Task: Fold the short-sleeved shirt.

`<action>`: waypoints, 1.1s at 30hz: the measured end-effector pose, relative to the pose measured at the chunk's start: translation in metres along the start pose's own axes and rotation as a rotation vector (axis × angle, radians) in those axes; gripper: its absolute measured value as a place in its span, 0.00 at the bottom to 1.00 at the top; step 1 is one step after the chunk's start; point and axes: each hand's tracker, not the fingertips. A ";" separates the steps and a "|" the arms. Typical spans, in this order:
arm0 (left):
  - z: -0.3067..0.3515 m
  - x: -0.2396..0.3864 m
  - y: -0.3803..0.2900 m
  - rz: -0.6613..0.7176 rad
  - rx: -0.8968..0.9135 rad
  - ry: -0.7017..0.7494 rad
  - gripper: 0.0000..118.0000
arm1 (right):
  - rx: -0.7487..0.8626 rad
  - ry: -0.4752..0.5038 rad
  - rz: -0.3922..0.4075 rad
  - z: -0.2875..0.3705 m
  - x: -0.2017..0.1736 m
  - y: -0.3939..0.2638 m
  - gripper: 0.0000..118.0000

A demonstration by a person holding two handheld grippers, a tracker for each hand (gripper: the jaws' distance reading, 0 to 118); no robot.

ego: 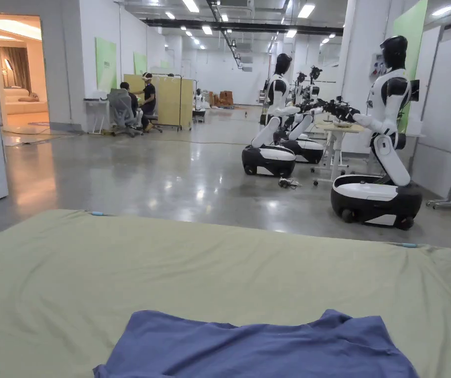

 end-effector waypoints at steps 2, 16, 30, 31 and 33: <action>0.008 0.003 0.009 -0.030 -0.037 0.063 0.02 | 0.002 0.010 0.001 0.003 -0.006 -0.002 0.00; -0.008 -0.016 -0.014 0.080 -0.047 -0.004 0.02 | -0.004 0.050 -0.053 0.003 -0.018 0.000 0.00; -0.210 -0.084 -0.056 0.186 -0.460 -0.050 0.53 | -0.091 0.017 -0.142 0.003 0.009 -0.029 0.00; -0.224 -0.087 -0.058 0.173 -0.499 -0.018 0.52 | -0.098 0.011 -0.155 0.004 0.011 -0.030 0.00; -0.245 -0.088 -0.069 0.157 -0.592 0.033 0.51 | -0.114 -0.006 -0.173 0.004 0.019 -0.034 0.00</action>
